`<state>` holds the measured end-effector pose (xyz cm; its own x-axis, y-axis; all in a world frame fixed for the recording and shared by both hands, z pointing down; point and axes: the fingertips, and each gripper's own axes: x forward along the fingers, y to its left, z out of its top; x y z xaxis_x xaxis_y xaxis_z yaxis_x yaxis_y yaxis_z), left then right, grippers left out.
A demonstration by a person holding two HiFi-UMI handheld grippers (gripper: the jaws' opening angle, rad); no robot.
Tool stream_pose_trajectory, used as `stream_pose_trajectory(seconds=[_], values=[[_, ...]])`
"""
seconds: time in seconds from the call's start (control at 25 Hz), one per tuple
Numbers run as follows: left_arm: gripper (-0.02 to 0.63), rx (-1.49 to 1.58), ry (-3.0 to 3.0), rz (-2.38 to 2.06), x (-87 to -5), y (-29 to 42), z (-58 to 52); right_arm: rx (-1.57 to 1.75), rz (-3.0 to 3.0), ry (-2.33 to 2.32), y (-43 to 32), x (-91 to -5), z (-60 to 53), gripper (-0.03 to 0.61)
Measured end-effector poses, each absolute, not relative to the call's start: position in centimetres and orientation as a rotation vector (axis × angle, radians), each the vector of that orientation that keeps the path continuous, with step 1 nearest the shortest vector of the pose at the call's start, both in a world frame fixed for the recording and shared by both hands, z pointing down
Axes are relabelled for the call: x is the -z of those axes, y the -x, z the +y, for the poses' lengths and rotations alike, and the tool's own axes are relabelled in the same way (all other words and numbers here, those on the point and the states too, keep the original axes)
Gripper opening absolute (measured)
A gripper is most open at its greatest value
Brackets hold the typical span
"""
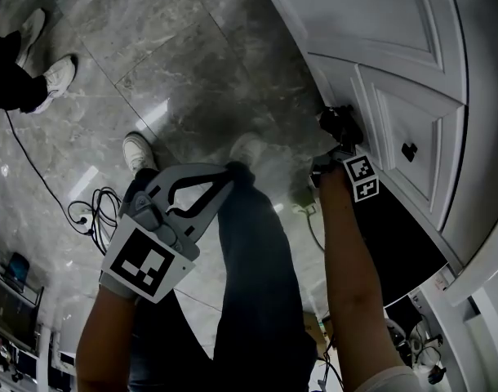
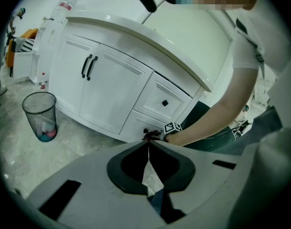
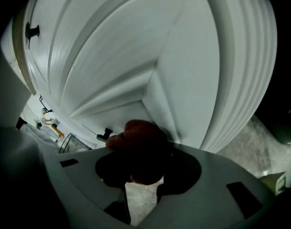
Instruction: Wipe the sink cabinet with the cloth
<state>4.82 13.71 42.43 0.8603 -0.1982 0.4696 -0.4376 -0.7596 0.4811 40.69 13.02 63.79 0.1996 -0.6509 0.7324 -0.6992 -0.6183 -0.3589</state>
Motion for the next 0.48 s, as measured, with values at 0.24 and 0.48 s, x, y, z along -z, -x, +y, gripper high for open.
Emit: stream_pose_trajectory(seconds=[0.24,0.48], values=[[0.012,-0.517,-2.452,-0.425,-40.5,-4.4,14.2,-1.384,-1.336,-2.429,-40.8,-60.9,13.0,0.140],[0.012,-0.512,-2.431,-0.432,-39.1,-2.6,14.5,-1.344,-1.315,-2.413,-40.8,-58.3,13.2,0.140]])
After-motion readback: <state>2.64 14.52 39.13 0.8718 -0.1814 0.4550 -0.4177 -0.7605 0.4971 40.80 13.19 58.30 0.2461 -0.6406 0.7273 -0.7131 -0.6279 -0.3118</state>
